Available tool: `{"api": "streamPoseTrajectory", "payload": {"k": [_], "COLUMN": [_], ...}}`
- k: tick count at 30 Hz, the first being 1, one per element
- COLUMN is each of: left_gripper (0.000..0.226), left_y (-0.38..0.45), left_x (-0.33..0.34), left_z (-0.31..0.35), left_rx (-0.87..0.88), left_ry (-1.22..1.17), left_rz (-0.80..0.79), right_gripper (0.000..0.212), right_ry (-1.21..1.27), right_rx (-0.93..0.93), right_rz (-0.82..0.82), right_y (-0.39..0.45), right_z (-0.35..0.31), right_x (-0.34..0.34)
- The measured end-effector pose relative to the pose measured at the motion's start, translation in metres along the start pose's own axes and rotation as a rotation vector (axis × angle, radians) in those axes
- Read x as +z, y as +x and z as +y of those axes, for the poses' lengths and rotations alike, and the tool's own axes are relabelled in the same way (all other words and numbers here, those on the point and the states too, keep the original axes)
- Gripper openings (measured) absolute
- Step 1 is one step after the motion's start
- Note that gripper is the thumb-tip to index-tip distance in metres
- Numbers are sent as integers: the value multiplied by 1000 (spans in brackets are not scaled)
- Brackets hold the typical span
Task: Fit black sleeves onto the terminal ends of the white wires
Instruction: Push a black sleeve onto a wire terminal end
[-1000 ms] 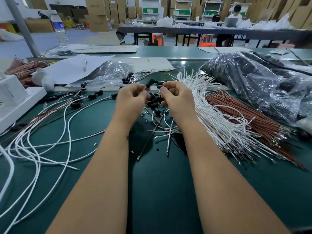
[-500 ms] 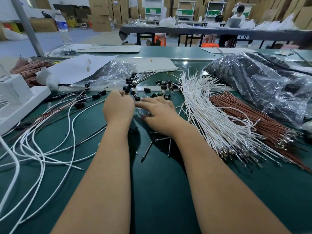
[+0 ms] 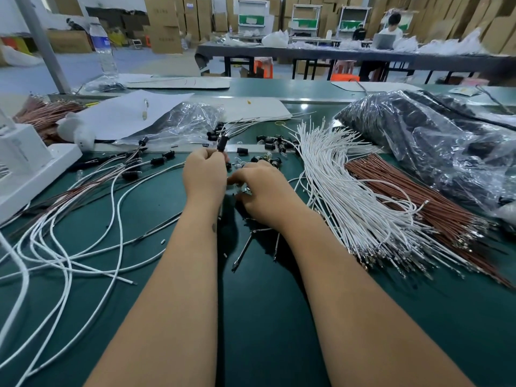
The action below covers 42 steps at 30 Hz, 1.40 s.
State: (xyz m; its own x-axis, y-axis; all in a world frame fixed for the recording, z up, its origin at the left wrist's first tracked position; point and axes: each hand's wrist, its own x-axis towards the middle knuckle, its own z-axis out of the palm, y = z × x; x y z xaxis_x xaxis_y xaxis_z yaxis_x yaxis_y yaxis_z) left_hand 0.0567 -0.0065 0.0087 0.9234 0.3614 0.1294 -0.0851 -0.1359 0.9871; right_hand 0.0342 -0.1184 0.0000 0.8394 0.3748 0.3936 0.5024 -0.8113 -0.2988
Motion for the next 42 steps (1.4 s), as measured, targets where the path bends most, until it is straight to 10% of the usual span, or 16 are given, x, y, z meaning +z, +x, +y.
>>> {"api": "streamPoseTrajectory", "payload": {"k": [18, 42], "left_gripper": [13, 14], "left_y": [-16, -19], "left_x": [11, 11], "left_z": [-1, 0], "left_rx": [284, 314], "left_ry": [45, 126], "left_rz": [-333, -418], "right_gripper": [11, 12], "right_ry": [1289, 1026], "right_rx": [581, 527], "right_rz": [570, 560], "right_y": [-12, -8], "right_z": [29, 23], "right_x": [-37, -30]}}
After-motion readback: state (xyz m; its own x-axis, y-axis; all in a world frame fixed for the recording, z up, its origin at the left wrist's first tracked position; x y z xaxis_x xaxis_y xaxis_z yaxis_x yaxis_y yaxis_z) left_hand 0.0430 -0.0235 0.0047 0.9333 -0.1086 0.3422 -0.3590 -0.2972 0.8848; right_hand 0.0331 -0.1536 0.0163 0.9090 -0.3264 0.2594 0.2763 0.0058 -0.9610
